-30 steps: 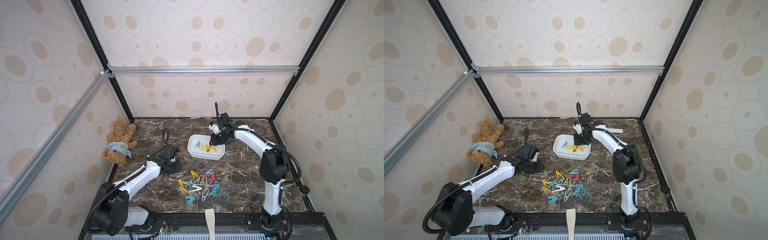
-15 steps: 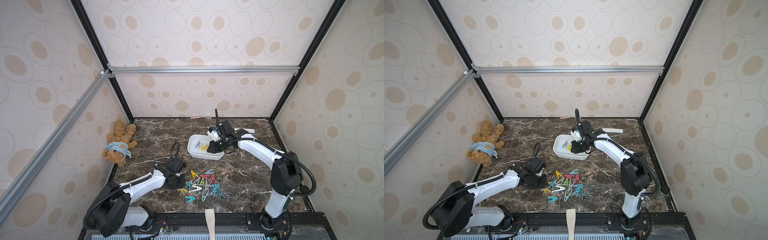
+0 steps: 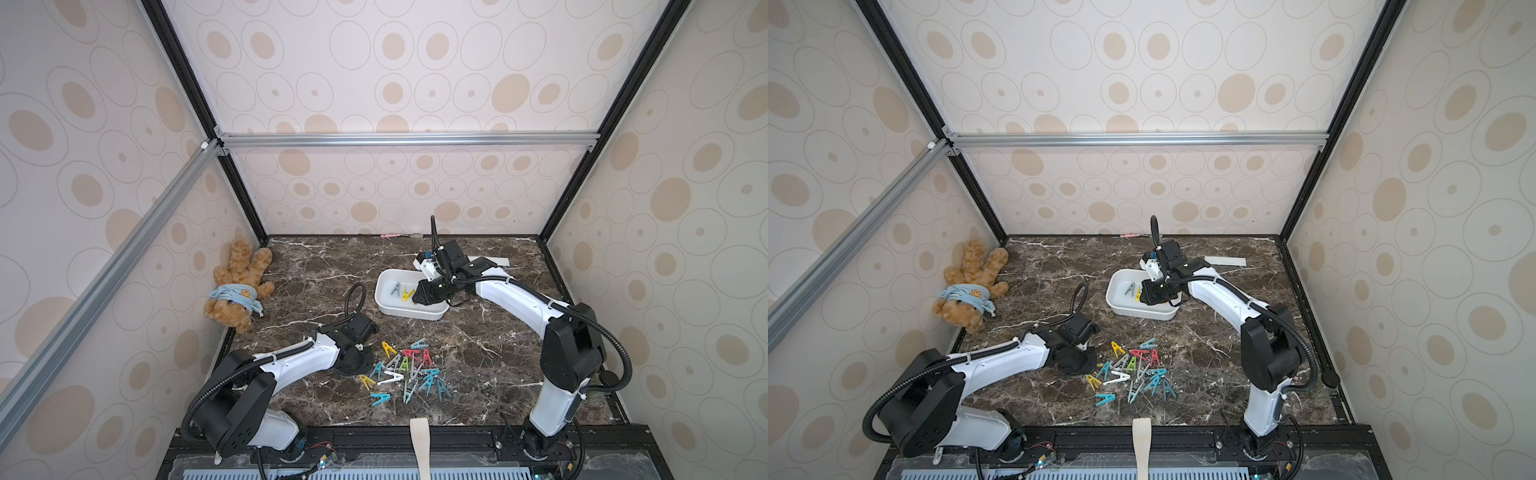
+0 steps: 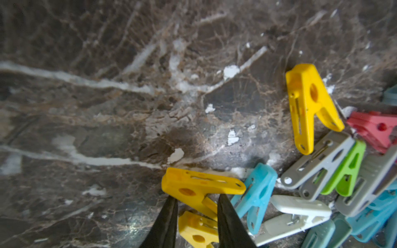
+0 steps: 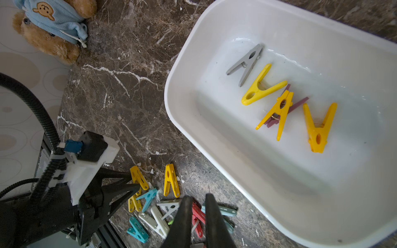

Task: Put the clothespins into the storage box
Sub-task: Pick up the clothespin from the center of the board.

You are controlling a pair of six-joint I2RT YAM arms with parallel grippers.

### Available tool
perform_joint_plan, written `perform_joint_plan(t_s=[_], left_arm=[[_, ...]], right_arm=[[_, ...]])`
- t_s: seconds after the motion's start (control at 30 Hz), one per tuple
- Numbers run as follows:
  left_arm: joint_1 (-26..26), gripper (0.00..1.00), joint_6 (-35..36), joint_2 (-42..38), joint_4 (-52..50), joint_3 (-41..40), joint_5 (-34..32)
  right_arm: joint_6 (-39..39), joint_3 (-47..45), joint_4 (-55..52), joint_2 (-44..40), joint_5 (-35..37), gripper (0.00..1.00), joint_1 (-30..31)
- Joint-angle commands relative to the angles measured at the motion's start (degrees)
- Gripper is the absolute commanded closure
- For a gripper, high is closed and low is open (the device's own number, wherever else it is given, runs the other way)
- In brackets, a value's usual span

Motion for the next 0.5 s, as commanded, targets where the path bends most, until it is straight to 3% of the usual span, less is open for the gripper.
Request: perform_joint_plan(t_s=[0.0,0.23,0.47], left_arm=[[-0.39,0.70,1.23,1.27,-1.50,2.13,-2.81],[-0.27,0.75,3.43,5.16,-1.86,4.60,-4.95],[0.06,0.92,5.05,7.90,-1.82,7.26,-5.38]], right_arm=[[-0.47,0.04,-0.14,0.07,-0.06,0.84,0.33],[-0.81,-0.27,-0.52,-0.98,0.42,0.84,0.33],[-0.90,-0.94,-0.66,-2.27,0.87,0.84,0.33]])
